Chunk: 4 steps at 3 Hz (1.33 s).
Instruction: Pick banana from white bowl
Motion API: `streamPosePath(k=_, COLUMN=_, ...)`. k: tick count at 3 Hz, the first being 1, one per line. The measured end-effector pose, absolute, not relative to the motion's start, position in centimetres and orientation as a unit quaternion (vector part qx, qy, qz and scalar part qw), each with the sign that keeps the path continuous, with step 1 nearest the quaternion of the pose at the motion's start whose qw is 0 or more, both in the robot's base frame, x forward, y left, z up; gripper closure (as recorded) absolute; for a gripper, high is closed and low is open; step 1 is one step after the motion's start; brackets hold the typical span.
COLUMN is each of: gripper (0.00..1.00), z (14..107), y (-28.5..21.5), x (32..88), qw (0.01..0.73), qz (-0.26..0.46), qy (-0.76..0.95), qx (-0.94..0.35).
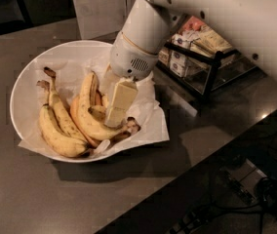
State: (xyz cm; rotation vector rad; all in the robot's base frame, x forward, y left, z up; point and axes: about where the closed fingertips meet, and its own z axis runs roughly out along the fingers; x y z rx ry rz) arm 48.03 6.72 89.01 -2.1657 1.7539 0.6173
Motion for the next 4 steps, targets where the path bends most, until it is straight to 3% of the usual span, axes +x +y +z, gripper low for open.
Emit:
streamPosePath(k=2, gripper=0.38, z=87.9, y=6.9, x=46.8, qw=0.152, qz=0.235, qy=0.606, qx=-0.744)
streamPosePath(k=4, gripper=0.8, z=87.8, y=6.8, x=45.9, qw=0.166, qz=0.238, qy=0.603, qx=-0.743)
